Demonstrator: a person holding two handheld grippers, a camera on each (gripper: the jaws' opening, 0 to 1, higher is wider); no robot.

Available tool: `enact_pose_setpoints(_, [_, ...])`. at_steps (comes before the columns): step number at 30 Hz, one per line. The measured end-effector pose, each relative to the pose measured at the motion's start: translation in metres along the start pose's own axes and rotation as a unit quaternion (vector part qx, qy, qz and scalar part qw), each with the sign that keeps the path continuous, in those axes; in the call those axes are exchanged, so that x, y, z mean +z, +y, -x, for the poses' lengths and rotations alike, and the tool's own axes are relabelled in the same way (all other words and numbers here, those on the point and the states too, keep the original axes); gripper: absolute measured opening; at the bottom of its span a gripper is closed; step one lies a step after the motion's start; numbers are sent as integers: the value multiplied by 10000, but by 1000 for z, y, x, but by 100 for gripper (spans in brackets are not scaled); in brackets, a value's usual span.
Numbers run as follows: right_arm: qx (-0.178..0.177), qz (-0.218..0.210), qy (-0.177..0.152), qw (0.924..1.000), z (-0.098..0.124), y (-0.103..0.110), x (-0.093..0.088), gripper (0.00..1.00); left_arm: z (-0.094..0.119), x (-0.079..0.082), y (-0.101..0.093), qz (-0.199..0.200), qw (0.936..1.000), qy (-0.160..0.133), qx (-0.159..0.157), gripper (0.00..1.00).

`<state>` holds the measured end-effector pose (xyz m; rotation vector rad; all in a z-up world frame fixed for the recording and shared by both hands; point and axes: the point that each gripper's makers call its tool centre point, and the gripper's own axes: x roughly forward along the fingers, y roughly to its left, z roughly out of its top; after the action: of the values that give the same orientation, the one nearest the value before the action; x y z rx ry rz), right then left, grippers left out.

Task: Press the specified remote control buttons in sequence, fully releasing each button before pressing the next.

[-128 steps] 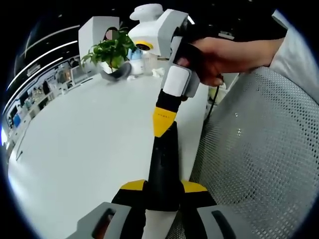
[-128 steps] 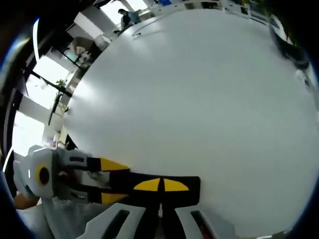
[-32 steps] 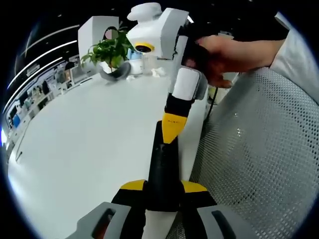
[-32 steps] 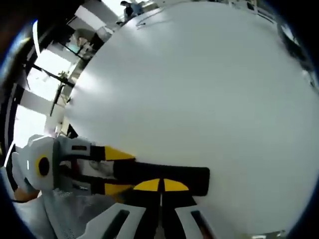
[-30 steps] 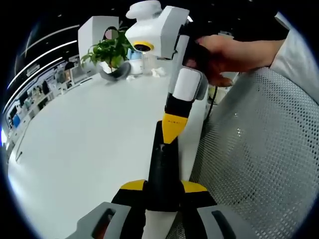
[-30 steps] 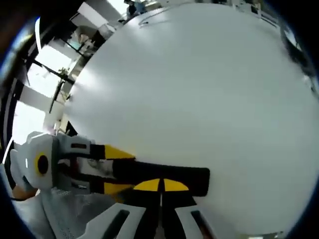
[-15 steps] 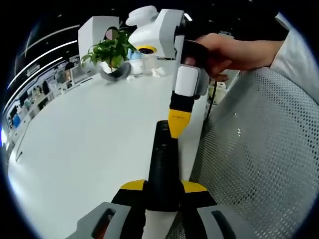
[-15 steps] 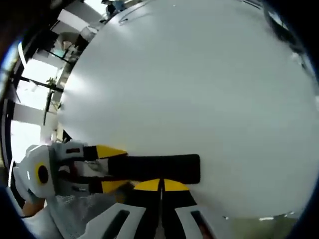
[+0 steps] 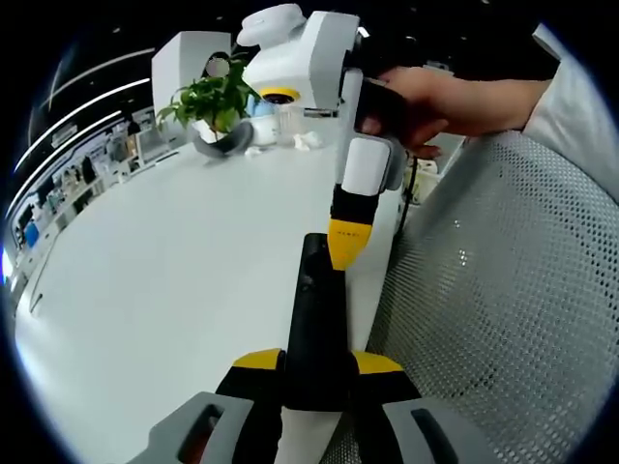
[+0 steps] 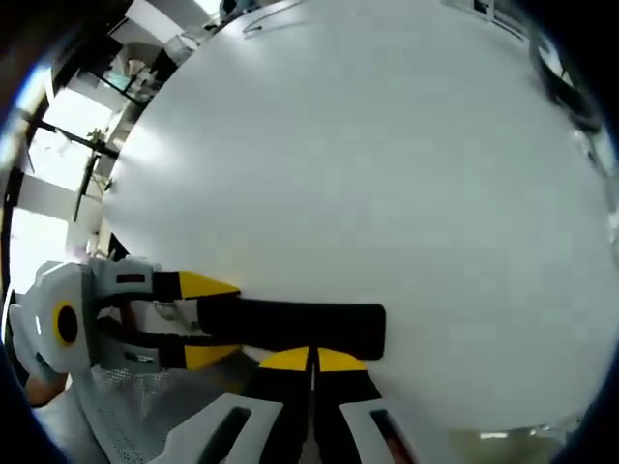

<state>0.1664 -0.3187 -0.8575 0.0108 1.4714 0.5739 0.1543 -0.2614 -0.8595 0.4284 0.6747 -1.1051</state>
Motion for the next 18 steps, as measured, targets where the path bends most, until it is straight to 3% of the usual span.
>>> enact_pose_setpoints(6, [169,-115,-83,9998,0,0,0,0,0,0,0,-5,10000,-5,-6,26])
enact_pose_setpoints(18, [-269,148,-59,9995,-2,2,0,0,0,0,0,-3,10000,-15,8,26])
